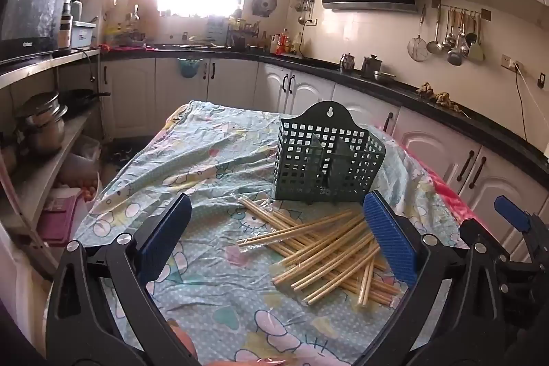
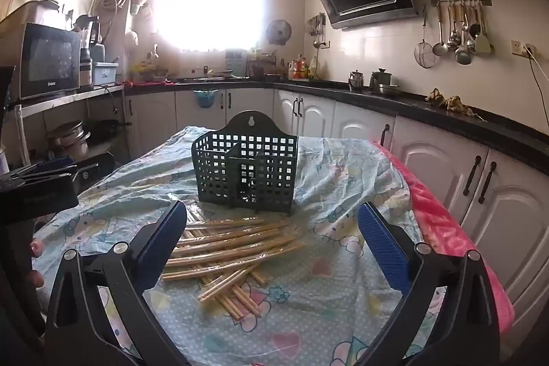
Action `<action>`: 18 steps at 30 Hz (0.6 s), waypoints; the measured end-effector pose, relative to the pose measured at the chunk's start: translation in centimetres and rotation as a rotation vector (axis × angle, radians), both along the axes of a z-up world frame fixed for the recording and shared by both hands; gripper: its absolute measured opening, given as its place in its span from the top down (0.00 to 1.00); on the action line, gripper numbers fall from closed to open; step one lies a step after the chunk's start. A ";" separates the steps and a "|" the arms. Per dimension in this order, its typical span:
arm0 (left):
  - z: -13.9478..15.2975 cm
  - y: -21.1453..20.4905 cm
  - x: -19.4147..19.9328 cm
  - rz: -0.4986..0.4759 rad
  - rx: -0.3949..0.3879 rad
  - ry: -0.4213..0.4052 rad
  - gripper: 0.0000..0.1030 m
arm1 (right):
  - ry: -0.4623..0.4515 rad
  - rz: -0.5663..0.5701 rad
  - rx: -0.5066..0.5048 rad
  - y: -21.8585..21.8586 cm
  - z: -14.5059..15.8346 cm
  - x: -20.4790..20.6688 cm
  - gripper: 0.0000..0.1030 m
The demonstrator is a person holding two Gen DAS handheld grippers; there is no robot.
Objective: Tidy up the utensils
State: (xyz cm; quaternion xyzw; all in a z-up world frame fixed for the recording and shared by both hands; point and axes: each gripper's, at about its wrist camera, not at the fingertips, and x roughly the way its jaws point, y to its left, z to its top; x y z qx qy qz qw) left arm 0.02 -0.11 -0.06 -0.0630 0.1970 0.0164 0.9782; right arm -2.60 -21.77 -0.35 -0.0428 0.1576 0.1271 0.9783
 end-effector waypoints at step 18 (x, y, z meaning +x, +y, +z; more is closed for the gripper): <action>0.3 -0.1 -0.5 -0.018 -0.027 -0.006 0.10 | -0.023 -0.017 0.022 -0.1 0.8 -0.4 0.06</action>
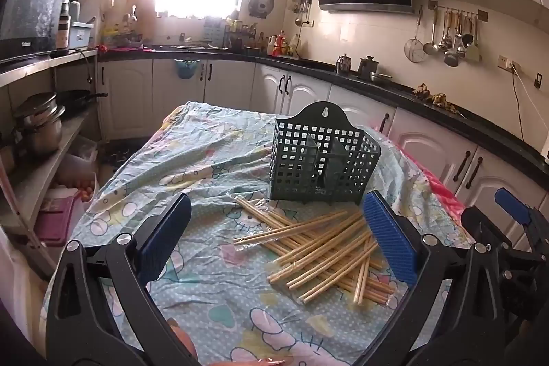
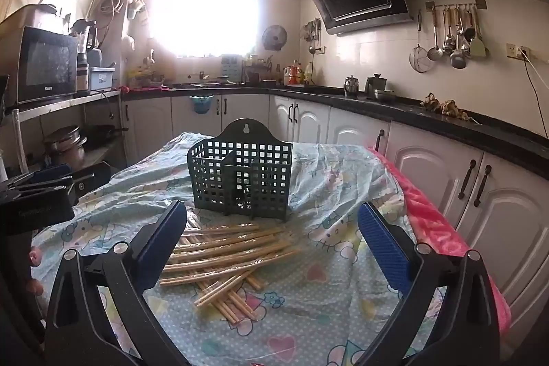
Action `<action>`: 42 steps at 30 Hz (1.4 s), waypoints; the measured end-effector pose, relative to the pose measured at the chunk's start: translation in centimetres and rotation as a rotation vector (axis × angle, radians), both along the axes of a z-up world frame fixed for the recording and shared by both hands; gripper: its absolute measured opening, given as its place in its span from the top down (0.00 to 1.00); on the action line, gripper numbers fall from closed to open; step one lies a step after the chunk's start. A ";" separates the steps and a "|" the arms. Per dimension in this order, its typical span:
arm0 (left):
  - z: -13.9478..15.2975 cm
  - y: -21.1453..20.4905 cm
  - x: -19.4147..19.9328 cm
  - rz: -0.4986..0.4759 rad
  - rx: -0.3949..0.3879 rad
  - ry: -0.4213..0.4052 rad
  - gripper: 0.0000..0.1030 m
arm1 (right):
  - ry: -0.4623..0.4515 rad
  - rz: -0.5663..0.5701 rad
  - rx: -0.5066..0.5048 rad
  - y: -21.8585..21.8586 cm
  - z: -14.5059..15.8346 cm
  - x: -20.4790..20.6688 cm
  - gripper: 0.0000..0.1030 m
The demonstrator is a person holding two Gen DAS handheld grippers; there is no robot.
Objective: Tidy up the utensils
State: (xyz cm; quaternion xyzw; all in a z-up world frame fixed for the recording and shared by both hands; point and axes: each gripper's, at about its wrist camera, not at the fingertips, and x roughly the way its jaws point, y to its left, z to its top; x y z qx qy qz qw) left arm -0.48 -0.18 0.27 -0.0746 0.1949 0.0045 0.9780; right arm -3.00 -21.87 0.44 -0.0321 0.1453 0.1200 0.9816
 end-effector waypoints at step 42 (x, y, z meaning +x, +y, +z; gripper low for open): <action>0.1 0.4 0.0 0.011 -0.004 -0.009 0.10 | -0.010 0.015 -0.012 0.3 0.3 0.1 0.06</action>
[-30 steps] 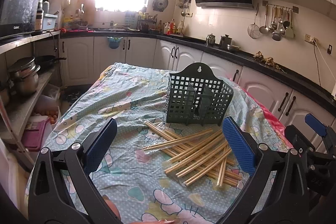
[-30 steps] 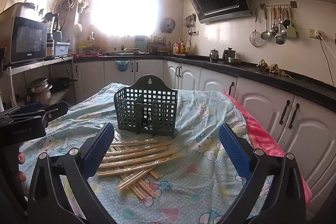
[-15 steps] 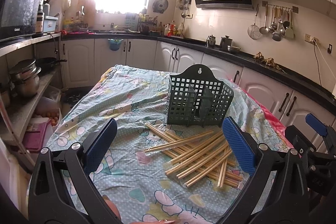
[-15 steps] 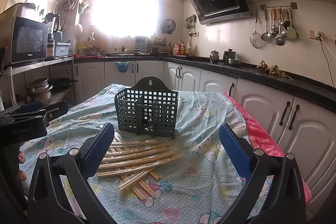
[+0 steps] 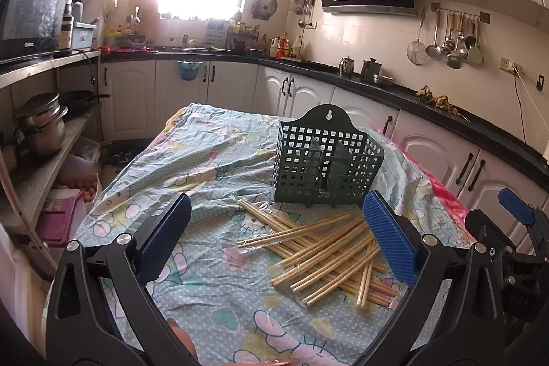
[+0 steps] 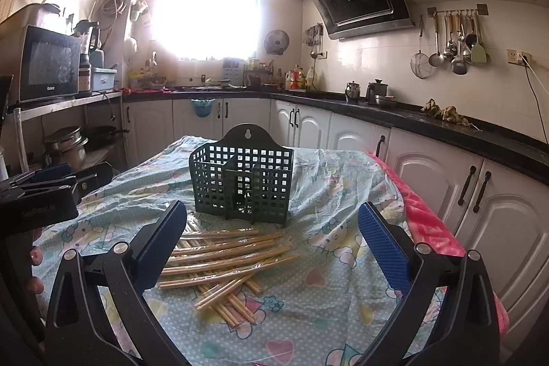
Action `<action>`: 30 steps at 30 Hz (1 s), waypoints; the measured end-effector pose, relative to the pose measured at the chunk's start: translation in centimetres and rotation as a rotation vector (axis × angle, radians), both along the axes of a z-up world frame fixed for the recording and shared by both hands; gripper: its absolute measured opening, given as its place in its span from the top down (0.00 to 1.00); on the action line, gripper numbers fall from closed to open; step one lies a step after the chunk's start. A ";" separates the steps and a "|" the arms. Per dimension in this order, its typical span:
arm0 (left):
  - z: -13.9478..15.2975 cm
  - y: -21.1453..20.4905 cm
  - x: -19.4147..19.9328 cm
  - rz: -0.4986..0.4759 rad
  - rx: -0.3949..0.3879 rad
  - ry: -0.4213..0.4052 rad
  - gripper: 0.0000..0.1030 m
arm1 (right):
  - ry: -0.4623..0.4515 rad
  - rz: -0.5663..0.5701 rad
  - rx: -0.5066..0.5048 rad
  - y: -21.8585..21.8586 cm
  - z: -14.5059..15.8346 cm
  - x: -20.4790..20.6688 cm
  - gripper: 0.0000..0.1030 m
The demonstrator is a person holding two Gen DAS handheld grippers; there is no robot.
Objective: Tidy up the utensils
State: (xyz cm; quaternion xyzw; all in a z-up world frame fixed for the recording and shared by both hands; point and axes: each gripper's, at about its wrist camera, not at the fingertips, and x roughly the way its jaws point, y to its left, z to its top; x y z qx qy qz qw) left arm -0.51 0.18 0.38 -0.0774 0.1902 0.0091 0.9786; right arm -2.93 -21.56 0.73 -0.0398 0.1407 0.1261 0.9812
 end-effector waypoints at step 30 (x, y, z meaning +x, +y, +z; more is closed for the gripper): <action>-1.7 7.8 3.7 0.143 -0.120 0.145 0.10 | 0.157 0.104 -0.021 1.3 -0.8 5.4 0.06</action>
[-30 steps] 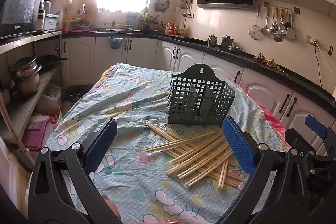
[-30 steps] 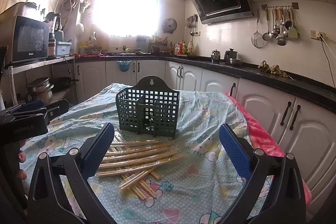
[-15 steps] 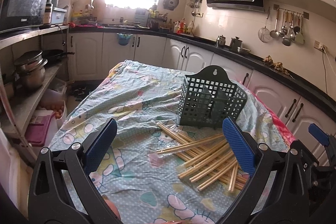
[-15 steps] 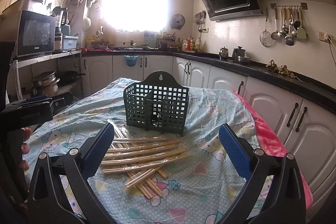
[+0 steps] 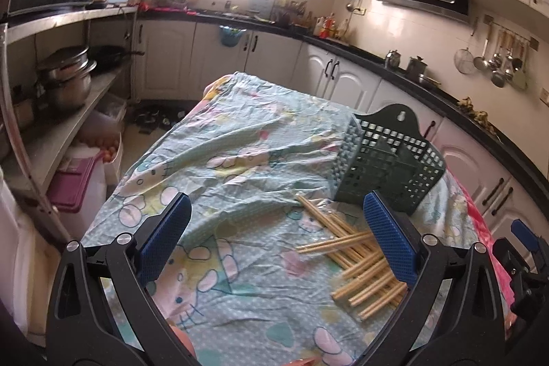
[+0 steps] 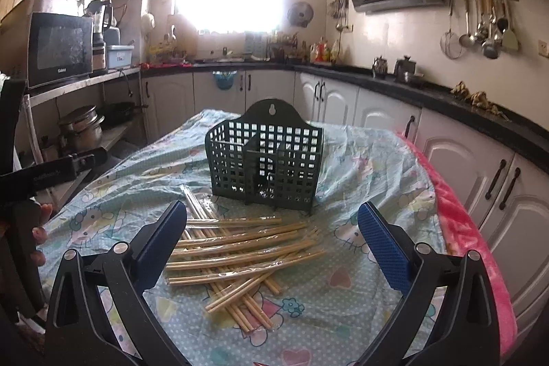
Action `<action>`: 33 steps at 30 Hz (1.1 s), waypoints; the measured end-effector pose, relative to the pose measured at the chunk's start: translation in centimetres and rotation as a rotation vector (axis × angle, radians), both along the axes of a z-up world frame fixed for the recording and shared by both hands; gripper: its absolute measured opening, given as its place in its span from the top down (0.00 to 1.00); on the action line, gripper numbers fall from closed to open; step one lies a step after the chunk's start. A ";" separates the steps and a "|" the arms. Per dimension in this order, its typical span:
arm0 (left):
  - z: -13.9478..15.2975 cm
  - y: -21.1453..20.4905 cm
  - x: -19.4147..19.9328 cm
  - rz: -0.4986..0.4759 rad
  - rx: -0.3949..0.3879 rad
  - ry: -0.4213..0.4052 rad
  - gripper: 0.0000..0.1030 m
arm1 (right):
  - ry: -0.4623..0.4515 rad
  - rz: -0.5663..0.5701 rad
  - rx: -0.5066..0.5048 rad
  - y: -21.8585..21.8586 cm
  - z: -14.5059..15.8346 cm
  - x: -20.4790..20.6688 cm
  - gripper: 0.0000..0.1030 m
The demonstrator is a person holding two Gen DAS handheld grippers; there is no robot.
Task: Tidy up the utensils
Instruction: 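Lower the left tool onto the wooden chopsticks and close it while the right tool closes on chopsticks too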
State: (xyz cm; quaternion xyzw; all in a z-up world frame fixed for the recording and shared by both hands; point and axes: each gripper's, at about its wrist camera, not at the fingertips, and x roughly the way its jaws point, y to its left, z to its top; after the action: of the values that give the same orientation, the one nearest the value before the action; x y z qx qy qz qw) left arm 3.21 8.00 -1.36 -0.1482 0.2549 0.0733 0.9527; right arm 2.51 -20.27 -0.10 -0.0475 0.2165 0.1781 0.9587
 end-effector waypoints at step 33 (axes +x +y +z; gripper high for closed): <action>-8.7 -0.5 7.3 -0.291 -0.333 0.289 0.38 | 0.495 0.098 0.036 -3.0 -7.6 14.2 0.56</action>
State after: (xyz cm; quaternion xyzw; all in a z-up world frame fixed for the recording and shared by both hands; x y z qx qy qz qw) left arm 10.49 7.53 -10.02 -0.2529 0.4154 -0.0869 0.8695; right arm 16.68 -23.31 -7.69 0.0044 0.4386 0.2344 0.8676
